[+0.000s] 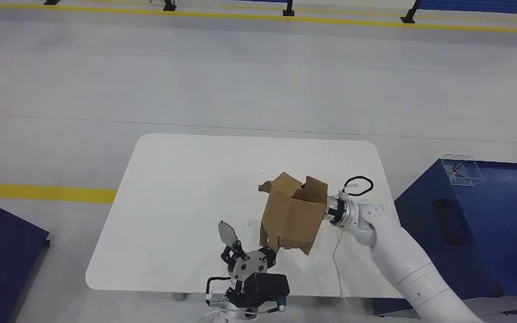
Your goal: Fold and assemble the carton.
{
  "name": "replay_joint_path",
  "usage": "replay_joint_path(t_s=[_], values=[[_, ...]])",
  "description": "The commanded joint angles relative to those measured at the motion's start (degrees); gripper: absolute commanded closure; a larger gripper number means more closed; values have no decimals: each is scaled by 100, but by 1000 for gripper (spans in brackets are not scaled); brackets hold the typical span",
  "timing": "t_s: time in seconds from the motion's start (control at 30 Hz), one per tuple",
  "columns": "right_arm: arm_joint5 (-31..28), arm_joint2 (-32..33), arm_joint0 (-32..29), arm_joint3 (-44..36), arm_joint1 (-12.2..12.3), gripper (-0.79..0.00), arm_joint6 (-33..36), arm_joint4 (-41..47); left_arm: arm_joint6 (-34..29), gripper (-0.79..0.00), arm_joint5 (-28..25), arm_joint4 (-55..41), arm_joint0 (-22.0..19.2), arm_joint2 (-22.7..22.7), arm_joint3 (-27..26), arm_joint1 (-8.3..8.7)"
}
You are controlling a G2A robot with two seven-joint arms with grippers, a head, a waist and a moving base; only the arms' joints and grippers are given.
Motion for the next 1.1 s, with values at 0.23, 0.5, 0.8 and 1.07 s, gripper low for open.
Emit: replay_joint_path(t_s=[0.23, 0.5, 0.8, 1.07], values=[[-647, 150, -175, -255, -49, 0, 259, -901, -99, -785, -21, 417, 245, 46, -353, -51], [-1270, 217, -294, -365, -93, 0, 604, -1743, -217, -785, -75, 641, 256, 46, -450, -72], [-2125, 292, -447, -421, -129, 0, 937, -2660, -421, -785, -173, 761, 204, 105, -571, -34], [-2307, 519, -505, -373, -149, 0, 1064, -2738, -577, -785, -162, 812, 213, 129, -706, 48]])
